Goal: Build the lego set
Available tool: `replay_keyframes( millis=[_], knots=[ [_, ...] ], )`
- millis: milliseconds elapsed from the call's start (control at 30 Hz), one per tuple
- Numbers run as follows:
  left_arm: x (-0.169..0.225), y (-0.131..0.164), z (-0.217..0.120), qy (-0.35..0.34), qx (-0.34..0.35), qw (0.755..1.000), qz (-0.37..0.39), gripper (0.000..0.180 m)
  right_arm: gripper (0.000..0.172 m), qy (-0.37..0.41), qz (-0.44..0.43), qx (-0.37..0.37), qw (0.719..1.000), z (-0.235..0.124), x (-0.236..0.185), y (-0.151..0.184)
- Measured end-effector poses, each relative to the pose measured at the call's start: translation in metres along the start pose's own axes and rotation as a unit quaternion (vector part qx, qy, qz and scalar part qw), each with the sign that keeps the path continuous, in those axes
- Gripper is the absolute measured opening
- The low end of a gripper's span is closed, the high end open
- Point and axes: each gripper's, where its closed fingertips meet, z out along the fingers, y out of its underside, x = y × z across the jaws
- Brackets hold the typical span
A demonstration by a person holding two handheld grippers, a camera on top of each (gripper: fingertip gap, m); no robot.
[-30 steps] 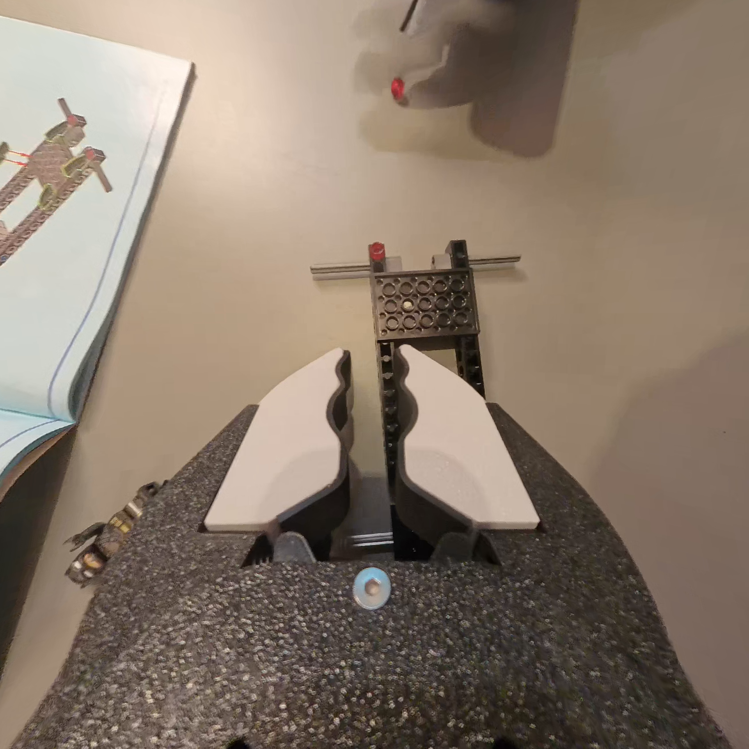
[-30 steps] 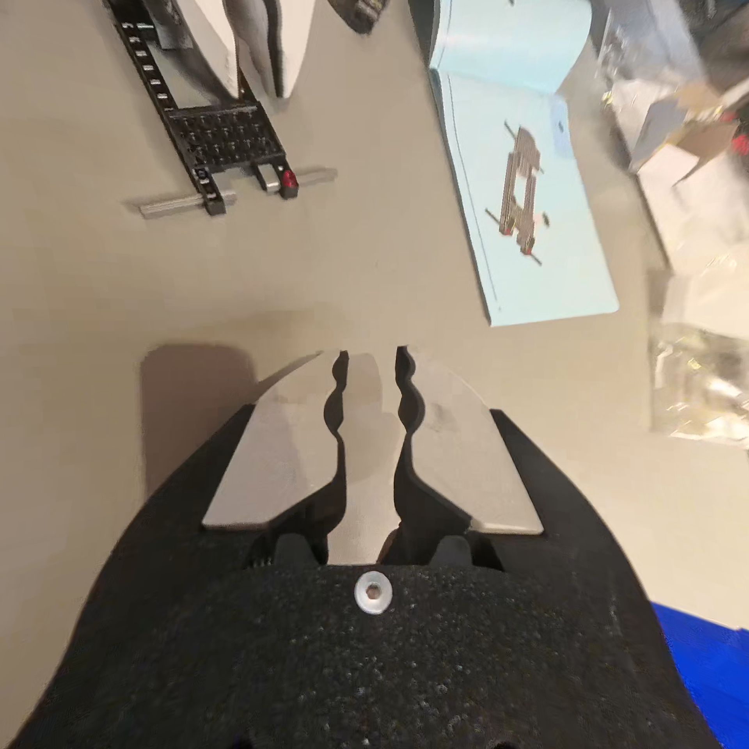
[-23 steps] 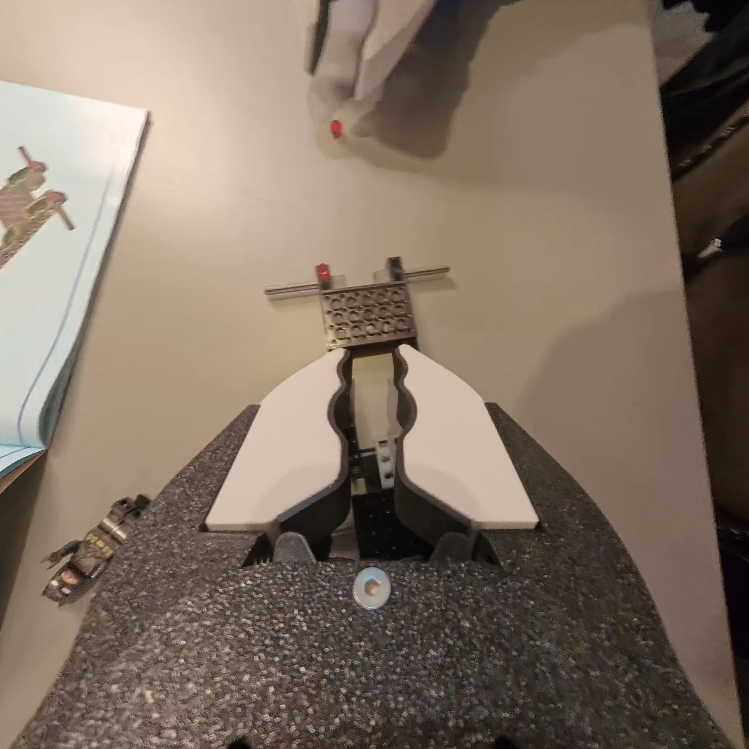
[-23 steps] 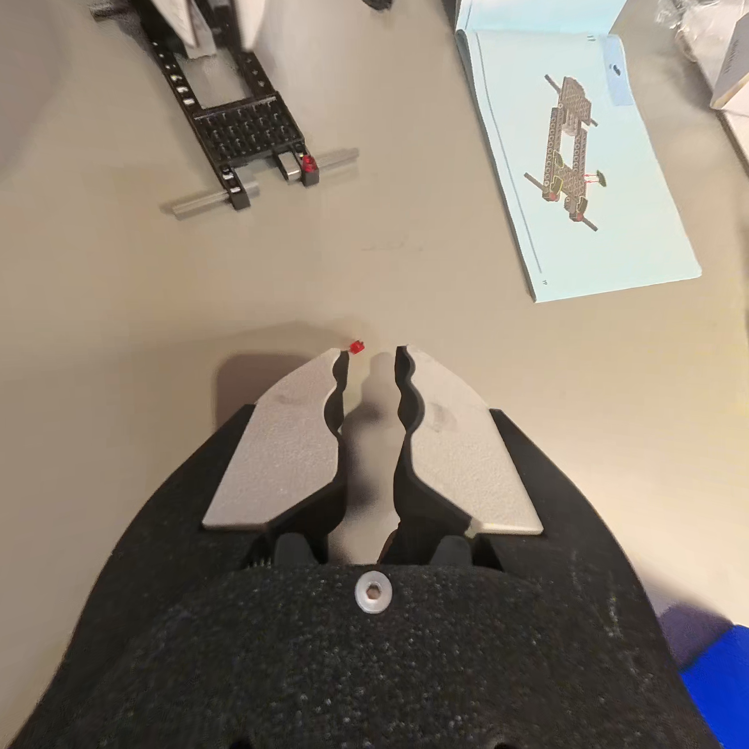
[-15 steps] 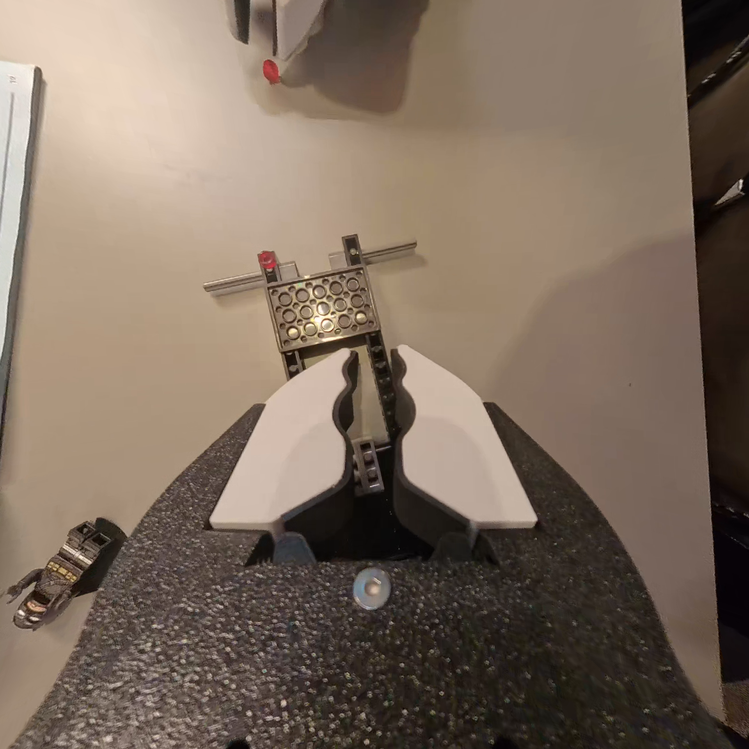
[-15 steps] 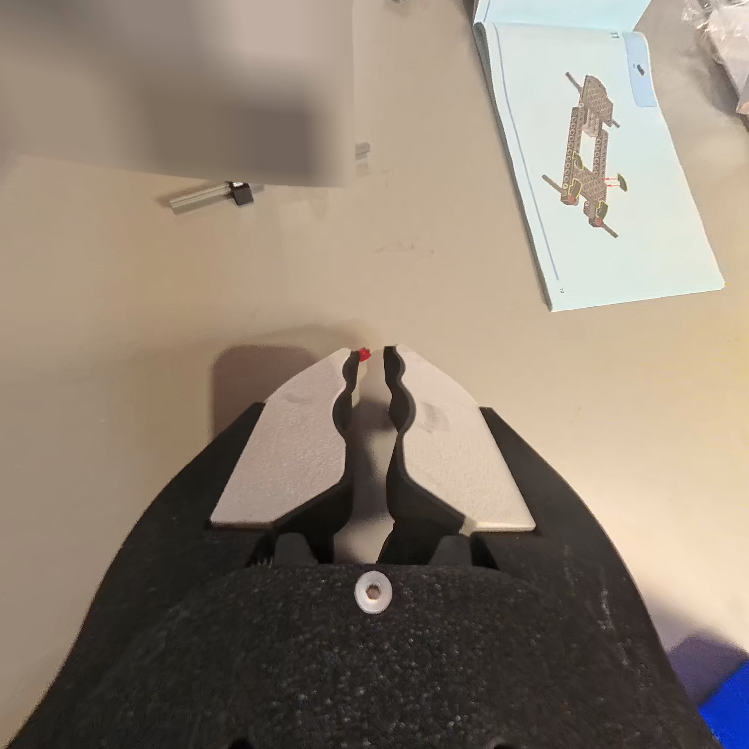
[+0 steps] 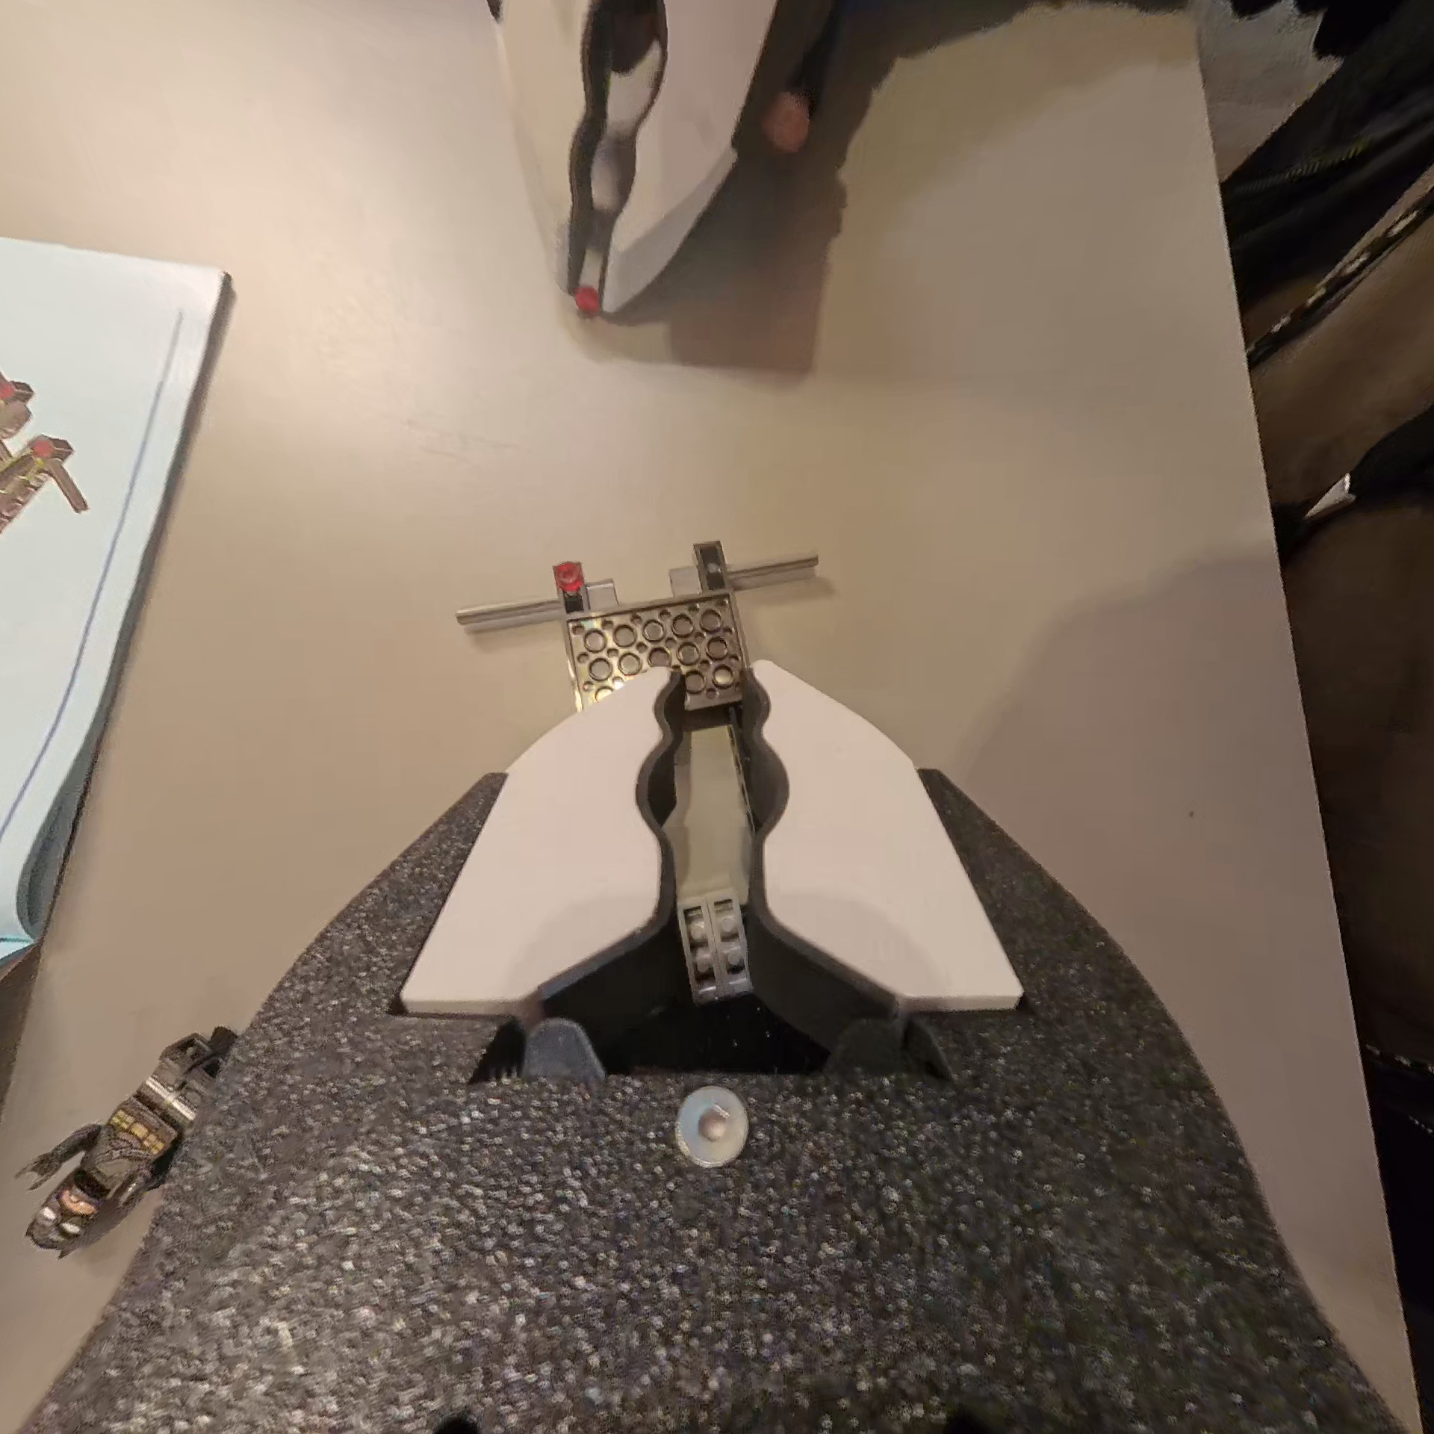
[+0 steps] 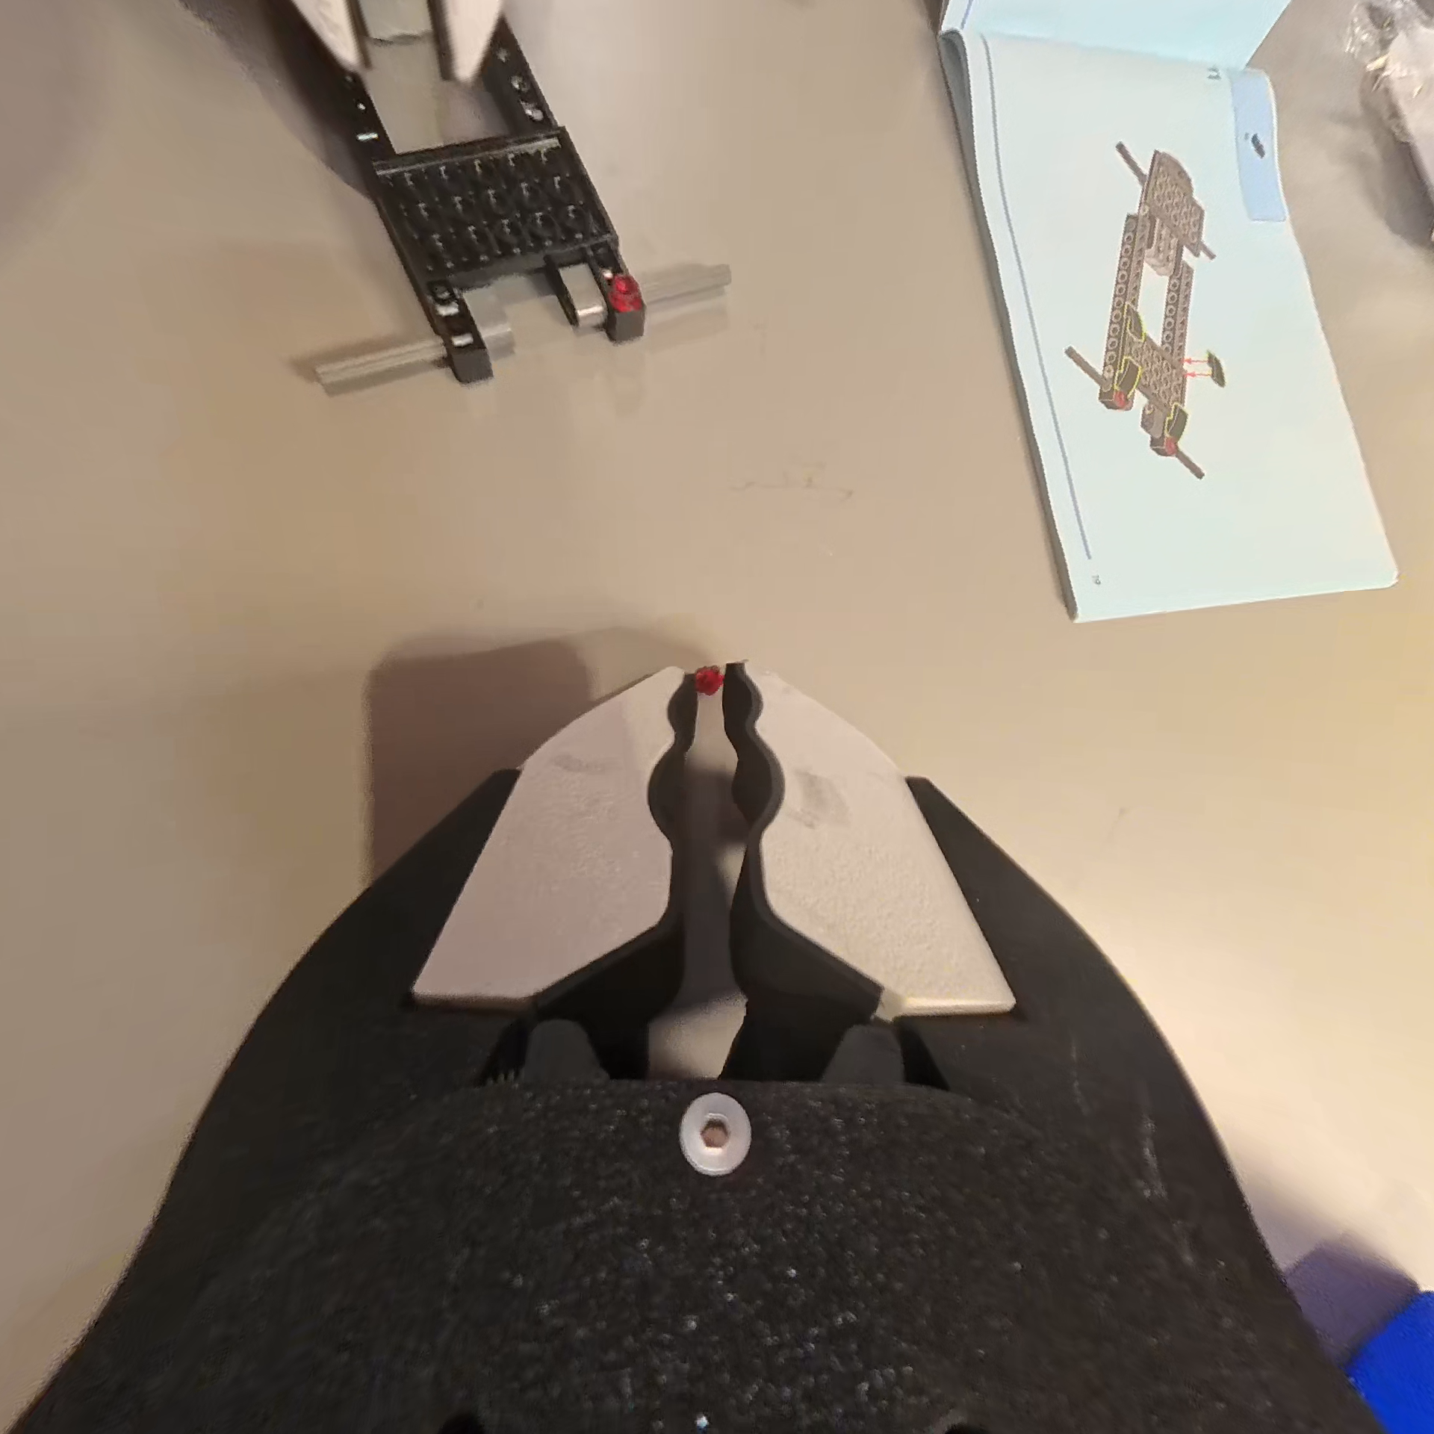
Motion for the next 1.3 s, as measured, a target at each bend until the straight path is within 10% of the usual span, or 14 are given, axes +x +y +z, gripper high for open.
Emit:
replay_keyframes(
  millis=[333,1300],
  knots=[
    [-0.006,-0.008,0.003,-0.015,0.026,0.999,-0.012,0.014,0.011,0.019,-0.111,0.015,0.994,0.008,-0.021,-0.021],
    [-0.027,0.001,-0.003,-0.048,0.023,0.998,-0.043,0.019,0.014,-0.008,-0.004,0.019,1.0,0.005,-0.012,-0.013]
  ],
)
